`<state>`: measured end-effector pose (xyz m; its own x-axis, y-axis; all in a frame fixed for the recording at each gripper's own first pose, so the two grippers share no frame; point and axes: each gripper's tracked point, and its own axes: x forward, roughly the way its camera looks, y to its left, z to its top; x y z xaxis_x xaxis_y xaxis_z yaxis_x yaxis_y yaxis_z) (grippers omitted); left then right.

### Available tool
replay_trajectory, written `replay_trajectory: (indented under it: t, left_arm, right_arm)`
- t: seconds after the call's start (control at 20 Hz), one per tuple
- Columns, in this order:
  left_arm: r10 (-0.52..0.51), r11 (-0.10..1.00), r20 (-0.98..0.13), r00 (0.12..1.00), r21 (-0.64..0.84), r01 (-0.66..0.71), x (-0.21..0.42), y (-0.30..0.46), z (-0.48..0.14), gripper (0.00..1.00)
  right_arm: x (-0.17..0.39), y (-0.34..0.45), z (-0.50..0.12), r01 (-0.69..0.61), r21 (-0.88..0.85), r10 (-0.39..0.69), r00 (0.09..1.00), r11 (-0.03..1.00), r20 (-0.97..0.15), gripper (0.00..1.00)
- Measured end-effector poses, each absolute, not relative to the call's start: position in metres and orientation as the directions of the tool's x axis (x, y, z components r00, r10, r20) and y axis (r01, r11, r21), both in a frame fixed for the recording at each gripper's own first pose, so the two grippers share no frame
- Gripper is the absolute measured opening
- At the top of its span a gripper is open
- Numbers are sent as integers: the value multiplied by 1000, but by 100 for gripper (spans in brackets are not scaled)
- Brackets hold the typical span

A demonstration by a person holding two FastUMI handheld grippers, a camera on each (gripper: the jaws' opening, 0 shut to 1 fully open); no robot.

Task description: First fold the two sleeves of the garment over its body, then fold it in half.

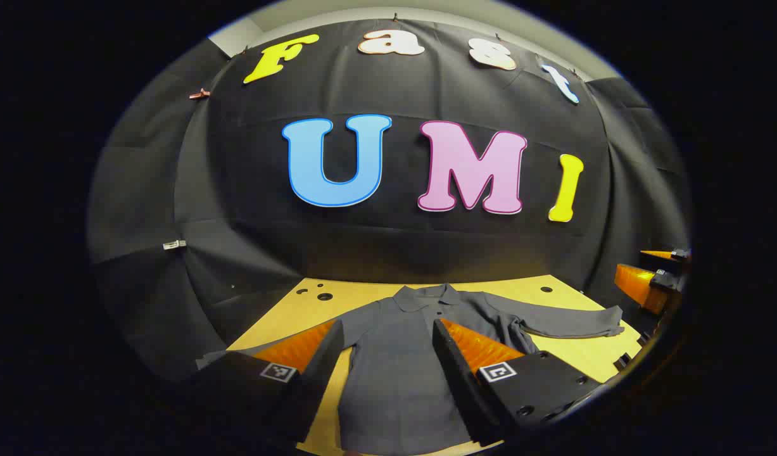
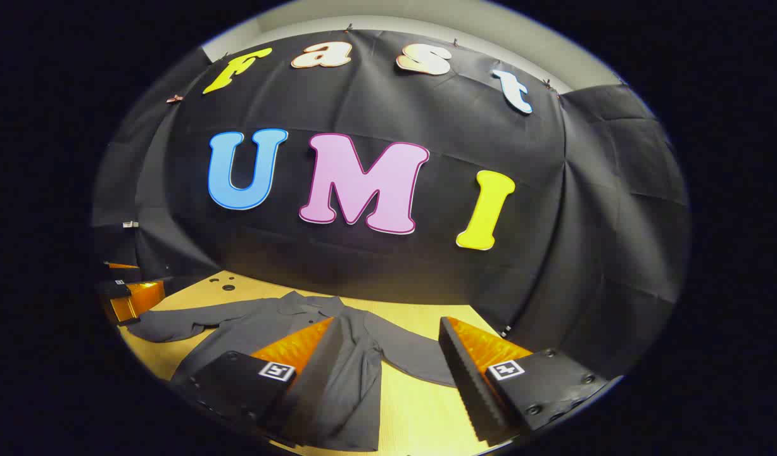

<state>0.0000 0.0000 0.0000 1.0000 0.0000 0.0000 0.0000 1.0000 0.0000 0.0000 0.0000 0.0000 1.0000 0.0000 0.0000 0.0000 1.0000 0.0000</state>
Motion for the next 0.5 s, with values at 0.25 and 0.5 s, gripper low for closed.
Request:
replay_trajectory:
  t: [0.25, 0.5]
  left_arm:
    - [53, 999, -3, 999, 2, -53, 20, 13, 2, 95]
    - [86, 996, -29, 996, -4, -86, 41, 23, -2, 95]
  right_arm:
    - [36, 2, -4, -20, 29, 20, 1000, 999, -3, 98]
    - [69, 11, -21, -43, 46, 45, 997, 998, -55, 98]
